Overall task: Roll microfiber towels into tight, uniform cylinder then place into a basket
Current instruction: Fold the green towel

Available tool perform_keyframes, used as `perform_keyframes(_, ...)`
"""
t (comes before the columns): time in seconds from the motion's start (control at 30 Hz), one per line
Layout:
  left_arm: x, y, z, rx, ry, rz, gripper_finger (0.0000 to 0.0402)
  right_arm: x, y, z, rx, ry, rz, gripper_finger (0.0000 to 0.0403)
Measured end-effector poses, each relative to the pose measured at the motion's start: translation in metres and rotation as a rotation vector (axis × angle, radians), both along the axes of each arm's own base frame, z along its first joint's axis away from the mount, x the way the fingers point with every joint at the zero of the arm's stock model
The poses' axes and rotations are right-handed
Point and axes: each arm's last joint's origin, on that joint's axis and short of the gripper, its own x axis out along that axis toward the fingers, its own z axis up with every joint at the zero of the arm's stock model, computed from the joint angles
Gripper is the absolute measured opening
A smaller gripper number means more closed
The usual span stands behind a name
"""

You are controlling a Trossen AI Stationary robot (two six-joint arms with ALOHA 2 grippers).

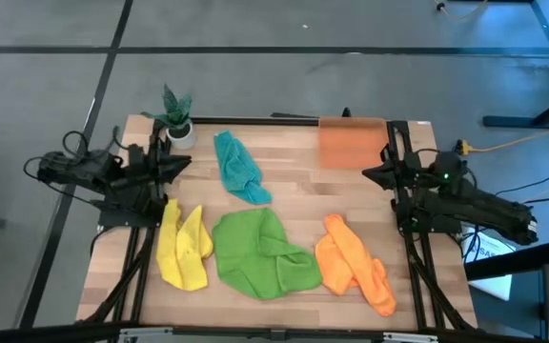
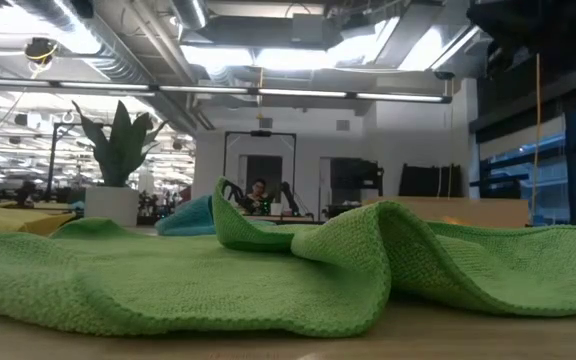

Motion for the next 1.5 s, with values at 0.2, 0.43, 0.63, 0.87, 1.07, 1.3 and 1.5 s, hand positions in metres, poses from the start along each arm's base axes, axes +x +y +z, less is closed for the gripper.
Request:
perform_keyframes(0.2,0.021,-0.009,-0.001,-0.121,0.230,-0.054,0.0002,0.006,0.000,0.035,0.065,0.255,0.026,0.0002)
perform_keyframes(0.43,0.044,-0.028,-0.003,-0.213,0.433,-0.190,0.0000,0.030,0.009,0.051,0.138,0.523,0.198,0.0002)
perform_keyframes(0.63,0.060,-0.049,-0.008,-0.318,0.550,-0.315,0.0000,0.048,0.027,0.051,0.170,0.679,0.354,0.0001)
perform_keyframes(0.87,0.072,-0.079,-0.027,-0.447,0.730,-0.496,0.0000,0.065,0.052,0.042,0.203,0.799,0.464,0.0000)
perform_keyframes(1.07,0.085,-0.100,-0.045,-0.503,0.837,-0.514,0.0000,0.074,0.067,0.033,0.196,0.874,0.456,0.0000)
perform_keyframes(1.3,0.097,-0.112,-0.059,-0.679,0.881,-0.438,0.0006,0.079,0.073,0.027,0.170,0.912,0.469,0.0000)
perform_keyframes(1.5,0.108,-0.120,-0.073,-0.850,0.910,-0.340,0.0049,0.079,0.074,0.027,0.104,0.892,0.506,0.0000)
